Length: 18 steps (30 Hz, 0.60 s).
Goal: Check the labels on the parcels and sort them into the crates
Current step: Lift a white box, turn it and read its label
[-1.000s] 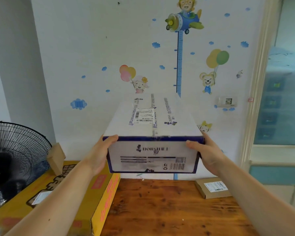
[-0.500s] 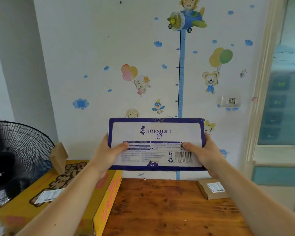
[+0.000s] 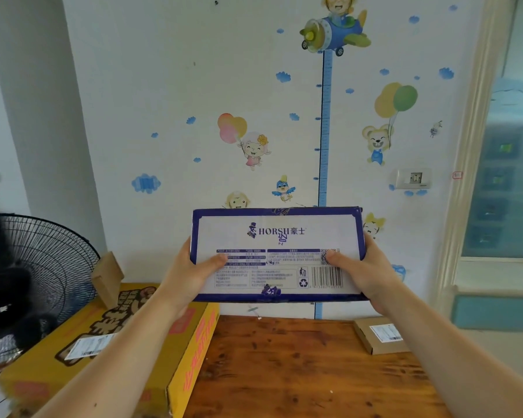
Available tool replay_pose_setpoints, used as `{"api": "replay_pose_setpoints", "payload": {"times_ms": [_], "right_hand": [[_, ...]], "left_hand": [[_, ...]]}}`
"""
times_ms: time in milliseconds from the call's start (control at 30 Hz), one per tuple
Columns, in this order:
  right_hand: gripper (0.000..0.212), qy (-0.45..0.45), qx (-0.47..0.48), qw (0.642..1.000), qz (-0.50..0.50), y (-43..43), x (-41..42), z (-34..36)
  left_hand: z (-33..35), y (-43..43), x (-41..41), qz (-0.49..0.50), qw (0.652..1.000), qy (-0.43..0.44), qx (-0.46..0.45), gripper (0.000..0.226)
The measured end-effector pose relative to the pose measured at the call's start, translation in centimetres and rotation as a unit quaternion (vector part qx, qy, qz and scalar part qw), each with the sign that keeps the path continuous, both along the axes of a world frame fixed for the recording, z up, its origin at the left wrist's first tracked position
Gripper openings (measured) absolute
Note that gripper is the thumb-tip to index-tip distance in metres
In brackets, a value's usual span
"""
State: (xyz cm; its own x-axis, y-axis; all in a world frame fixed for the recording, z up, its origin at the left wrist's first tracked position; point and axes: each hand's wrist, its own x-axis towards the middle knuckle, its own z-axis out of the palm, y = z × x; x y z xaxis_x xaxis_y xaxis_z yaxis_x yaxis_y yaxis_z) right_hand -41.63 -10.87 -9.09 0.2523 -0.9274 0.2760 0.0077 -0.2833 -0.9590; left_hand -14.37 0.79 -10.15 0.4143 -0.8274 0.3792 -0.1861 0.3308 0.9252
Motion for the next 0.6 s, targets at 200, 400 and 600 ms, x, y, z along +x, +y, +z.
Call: {"api": "replay_pose_setpoints", "payload": {"times_ms": [200,400,600], "right_hand": [[0.056,-0.012,-0.008,1.000,-0.019,0.0,0.1,-0.7],[0.057,-0.006,-0.017,1.000,-0.010,0.1,-0.1,0.1],[0.061,0.006,-0.008,1.000,0.000,-0.1,-0.3,-0.2]], "left_hand": [[-0.1,0.0,-0.3,0.000,1.000,-0.017,-0.025,0.040],[0.4,-0.1,-0.1,-0.003,1.000,-0.022,-0.021,0.056],[-0.1,-0.2,0.3,-0.021,0.999,-0.038,0.001,0.059]]}}
